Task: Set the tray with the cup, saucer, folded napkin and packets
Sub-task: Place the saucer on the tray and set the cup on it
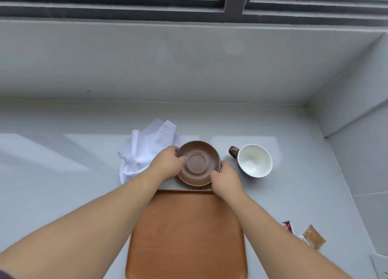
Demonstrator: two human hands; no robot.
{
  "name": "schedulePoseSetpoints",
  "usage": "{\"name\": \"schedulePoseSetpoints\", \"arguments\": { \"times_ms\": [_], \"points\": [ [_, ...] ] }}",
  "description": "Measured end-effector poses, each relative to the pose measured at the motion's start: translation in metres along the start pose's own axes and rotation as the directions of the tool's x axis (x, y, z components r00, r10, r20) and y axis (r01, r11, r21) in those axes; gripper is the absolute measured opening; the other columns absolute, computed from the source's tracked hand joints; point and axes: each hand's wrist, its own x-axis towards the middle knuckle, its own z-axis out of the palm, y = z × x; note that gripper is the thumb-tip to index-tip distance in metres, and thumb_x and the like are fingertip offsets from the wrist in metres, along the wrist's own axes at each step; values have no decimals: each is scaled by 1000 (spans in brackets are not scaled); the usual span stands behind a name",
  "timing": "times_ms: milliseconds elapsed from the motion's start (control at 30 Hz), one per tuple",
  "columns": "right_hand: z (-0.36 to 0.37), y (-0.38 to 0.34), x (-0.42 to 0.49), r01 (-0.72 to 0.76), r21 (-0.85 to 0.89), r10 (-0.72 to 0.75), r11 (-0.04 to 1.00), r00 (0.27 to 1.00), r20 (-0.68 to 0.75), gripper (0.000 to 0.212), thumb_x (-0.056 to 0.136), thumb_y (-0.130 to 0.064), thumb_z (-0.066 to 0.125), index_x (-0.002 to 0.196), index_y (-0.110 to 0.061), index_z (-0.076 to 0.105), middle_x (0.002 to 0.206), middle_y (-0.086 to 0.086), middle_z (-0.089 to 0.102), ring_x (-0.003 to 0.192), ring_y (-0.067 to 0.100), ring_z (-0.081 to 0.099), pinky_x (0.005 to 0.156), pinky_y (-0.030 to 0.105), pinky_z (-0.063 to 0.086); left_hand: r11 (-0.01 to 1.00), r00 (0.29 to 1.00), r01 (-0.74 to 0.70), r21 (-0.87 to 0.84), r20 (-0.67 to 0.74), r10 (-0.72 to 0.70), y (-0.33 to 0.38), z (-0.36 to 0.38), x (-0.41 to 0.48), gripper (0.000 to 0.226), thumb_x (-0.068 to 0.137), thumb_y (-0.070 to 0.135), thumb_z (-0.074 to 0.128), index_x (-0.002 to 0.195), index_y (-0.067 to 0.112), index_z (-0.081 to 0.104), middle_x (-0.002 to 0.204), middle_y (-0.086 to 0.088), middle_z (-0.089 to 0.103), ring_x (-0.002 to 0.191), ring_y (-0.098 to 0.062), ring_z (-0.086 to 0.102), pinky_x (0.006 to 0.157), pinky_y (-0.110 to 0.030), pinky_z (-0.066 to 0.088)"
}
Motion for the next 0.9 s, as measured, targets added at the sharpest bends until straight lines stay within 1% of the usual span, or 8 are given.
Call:
{"name": "schedulePoseSetpoints", "arguments": {
  "times_ms": [67,133,267,400,533,700,833,900],
  "points": [
    [-1,1,7,24,-57,-25,998,1000,-11,20,93,-16,49,106,-7,61,102,14,70,88,33,64,67,34,45,1000,1000,-11,20,-8,11,-1,-2,2,40,91,39,63,126,20,62,113,0,70,99,-23,64,81,-34,49],
    [-4,1,9,40,-56,-42,998,998,-42,19,93,-17,50,103,-9,63,96,14,73,87,35,69,74,39,55,999,999,-24,38,-32,25,-3,-6,-1,29,91,41,65,113,22,63,99,4,69,91,-22,65,74,-34,49],
    [-14,7,-4,95,-74,-100,993,993,-69,8,95,-27,57,95,-20,62,80,3,72,72,30,72,77,44,61,995,996,-79,59,-23,81,-14,-17,-26,14,88,38,68,88,27,60,86,3,69,83,-25,68,76,-39,57],
    [-17,20,-32,73,-159,-58,985,993,99,9,94,-25,60,87,-19,58,59,3,71,47,26,71,60,37,62,998,992,-56,32,113,52,-42,-16,-66,17,85,32,74,85,20,62,74,-1,73,63,-24,73,68,-40,63],
    [-6,35,-64,76,-205,-26,976,972,234,12,94,-17,57,86,-8,56,54,10,69,53,32,73,50,36,60,1000,974,-17,15,227,13,-74,-6,-96,26,85,25,76,75,18,53,49,1,68,47,-19,70,53,-30,58],
    [8,48,-85,47,-245,13,968,972,237,22,97,-16,57,78,-15,46,51,10,64,48,27,69,45,30,55,1000,960,5,15,280,-9,-95,2,-115,29,86,22,76,77,15,49,49,-3,68,47,-20,70,52,-32,58],
    [14,55,-90,36,-252,25,967,972,235,21,98,-18,57,80,-14,48,57,13,66,51,29,70,54,36,60,1000,962,14,8,274,-16,-102,8,-121,31,86,21,76,75,15,48,46,-1,66,44,-18,68,45,-27,52],
    [16,58,-89,36,-247,23,968,972,235,22,99,-19,57,79,-15,47,53,9,65,46,24,67,49,31,57,1000,964,12,8,265,-14,-104,10,-121,30,86,21,76,75,15,48,47,-2,66,46,-20,70,46,-30,56]
  ]
}}
